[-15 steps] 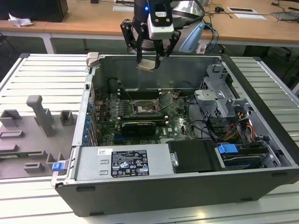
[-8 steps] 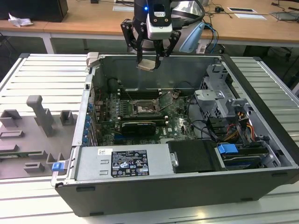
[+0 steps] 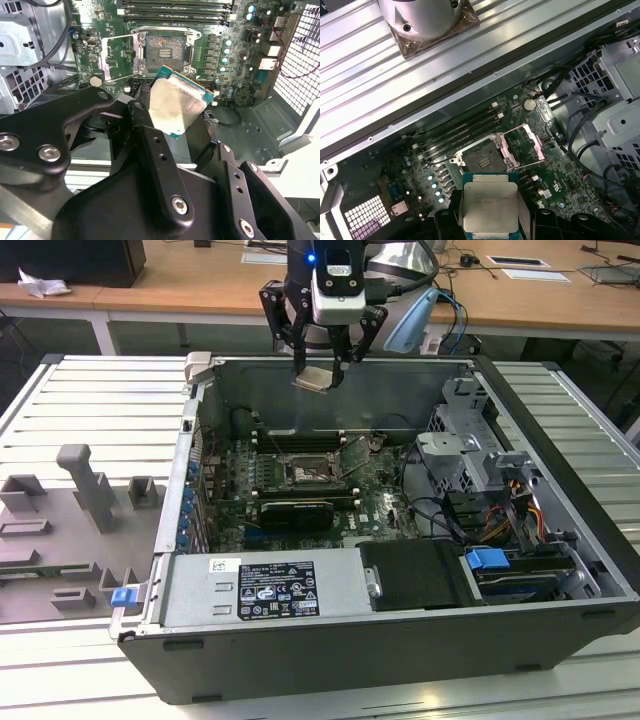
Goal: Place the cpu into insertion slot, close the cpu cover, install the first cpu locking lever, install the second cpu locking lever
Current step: 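Place the cpu into insertion slot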
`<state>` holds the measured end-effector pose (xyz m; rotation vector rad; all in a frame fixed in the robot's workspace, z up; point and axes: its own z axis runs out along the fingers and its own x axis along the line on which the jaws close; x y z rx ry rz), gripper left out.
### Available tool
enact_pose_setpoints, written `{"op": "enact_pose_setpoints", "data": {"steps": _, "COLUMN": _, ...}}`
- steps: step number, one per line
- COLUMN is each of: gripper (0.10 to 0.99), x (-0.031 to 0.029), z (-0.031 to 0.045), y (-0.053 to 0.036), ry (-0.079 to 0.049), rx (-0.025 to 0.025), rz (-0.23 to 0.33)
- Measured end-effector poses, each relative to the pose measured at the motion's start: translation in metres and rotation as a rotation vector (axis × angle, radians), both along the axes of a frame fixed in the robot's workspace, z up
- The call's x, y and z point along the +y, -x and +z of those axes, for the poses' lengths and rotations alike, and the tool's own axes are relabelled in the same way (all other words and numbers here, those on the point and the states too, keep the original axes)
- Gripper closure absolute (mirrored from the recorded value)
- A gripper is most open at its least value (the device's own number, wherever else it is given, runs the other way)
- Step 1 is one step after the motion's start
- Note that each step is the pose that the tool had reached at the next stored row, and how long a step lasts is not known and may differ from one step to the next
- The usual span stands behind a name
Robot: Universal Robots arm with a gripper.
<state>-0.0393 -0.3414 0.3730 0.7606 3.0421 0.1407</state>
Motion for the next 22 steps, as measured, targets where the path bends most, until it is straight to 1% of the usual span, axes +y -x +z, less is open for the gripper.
{"op": "enact_pose_setpoints", "data": {"steps": 4, "gripper": 0.557, "x": 0.0000, "z": 0.0000, "y": 0.0000, "ry": 0.000, "rx": 0.0000, "rz": -0.011}}
{"op": "enact_pose_setpoints", "data": {"steps": 12, "gripper": 0.557, "x": 0.0000, "z": 0.0000, "y": 0.0000, "ry": 0.000, "rx": 0.0000, "rz": -0.058}}
{"op": "enact_pose_setpoints", "data": {"steps": 22, "gripper": 0.557, "x": 0.0000, "z": 0.0000, "y": 0.0000, "ry": 0.000, "rx": 0.0000, "rz": -0.103}}
